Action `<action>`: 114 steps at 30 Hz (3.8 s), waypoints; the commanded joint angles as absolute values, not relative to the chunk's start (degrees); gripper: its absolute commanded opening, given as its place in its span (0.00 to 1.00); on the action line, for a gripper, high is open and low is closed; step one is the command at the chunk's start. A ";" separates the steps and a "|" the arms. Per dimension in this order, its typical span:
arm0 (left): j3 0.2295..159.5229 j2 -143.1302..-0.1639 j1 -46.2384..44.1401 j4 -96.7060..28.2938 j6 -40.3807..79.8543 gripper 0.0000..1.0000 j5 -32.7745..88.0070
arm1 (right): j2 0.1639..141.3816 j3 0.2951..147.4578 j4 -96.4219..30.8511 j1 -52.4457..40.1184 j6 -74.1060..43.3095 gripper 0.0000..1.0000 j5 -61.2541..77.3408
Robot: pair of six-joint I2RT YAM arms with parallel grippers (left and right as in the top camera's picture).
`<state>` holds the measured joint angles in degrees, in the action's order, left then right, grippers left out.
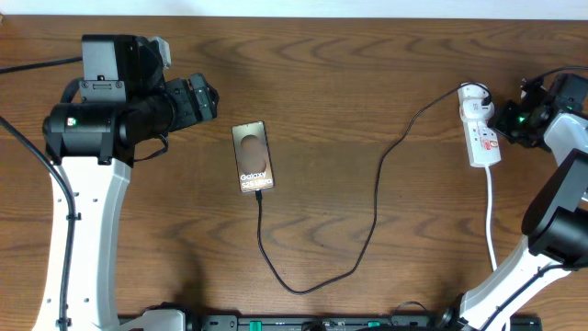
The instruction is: Plug charger to phone and switch on socket
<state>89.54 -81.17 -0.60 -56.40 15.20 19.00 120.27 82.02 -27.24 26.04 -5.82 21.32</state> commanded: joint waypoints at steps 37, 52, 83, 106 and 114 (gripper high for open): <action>89.17 -81.34 -0.73 -56.55 15.11 0.91 19.27 | 122.28 80.01 -29.65 20.18 -5.13 0.01 21.34; 89.14 -81.34 -0.73 -56.60 15.11 0.91 19.27 | 121.80 80.73 -29.12 24.60 -22.26 0.01 14.90; 89.14 -81.34 -0.73 -56.58 15.11 0.91 19.25 | 113.36 80.75 -33.74 27.00 -6.79 0.01 23.94; 89.17 -81.34 -0.73 -56.58 15.11 0.92 19.25 | 57.49 80.75 -70.02 16.19 3.95 0.99 28.71; 89.14 -81.34 -0.73 -56.58 15.11 0.92 19.25 | 45.43 80.75 -73.23 16.19 7.64 0.99 22.68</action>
<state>89.49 -81.17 -0.60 -56.53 15.20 19.18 47.70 80.62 -73.08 16.62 4.45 24.95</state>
